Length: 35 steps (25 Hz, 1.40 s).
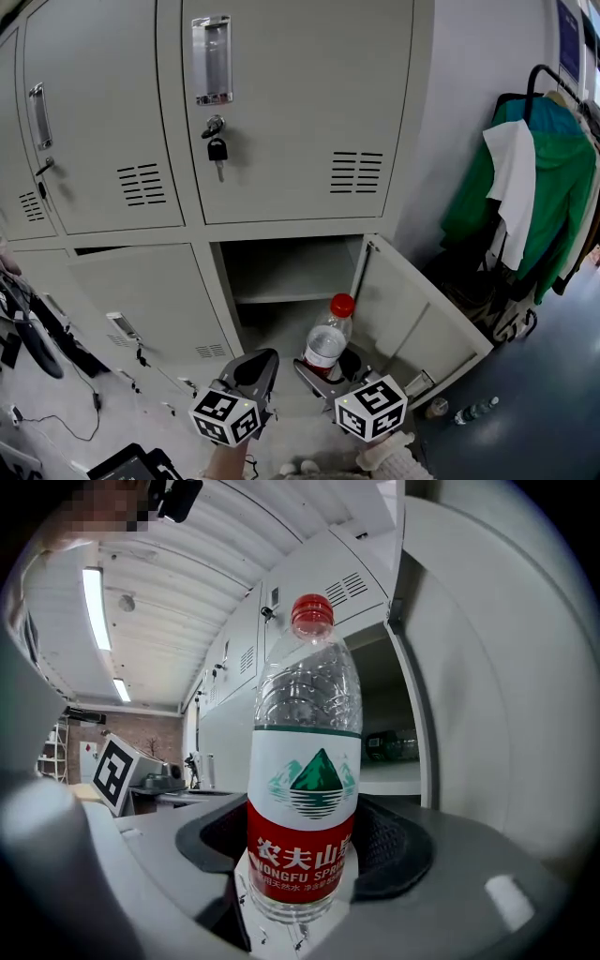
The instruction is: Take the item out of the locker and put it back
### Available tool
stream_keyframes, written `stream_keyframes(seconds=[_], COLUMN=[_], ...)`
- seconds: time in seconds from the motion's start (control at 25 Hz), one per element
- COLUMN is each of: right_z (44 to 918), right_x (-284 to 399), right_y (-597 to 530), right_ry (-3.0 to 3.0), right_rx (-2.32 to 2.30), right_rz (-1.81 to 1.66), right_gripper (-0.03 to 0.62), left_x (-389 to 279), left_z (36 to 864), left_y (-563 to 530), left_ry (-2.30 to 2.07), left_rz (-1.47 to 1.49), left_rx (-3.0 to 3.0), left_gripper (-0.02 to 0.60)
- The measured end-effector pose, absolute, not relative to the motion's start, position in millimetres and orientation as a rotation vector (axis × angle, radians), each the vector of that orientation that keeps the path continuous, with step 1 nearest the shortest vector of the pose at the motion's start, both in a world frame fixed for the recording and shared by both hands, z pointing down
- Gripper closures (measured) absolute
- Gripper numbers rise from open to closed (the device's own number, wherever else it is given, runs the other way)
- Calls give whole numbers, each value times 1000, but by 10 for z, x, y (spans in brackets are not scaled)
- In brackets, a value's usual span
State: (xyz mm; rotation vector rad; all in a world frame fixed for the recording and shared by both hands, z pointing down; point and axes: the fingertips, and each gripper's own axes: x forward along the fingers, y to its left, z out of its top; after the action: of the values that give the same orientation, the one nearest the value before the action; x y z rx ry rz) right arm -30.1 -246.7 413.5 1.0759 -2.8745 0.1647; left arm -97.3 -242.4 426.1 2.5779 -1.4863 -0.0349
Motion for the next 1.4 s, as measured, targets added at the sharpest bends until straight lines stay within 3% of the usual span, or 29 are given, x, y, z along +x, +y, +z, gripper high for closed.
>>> stream_keyframes(seconds=[1.4], right_z=[4171], right_x=[-291], right_y=[-2420], right_ry=[-2866], right_rx=[1074], right_rz=[200], right_gripper=[279], left_x=[-890], left_z=[4168], left_y=[-2325], left_ry=[-1382], left_rz=[-77], left_rx=[2616], left_gripper=[574])
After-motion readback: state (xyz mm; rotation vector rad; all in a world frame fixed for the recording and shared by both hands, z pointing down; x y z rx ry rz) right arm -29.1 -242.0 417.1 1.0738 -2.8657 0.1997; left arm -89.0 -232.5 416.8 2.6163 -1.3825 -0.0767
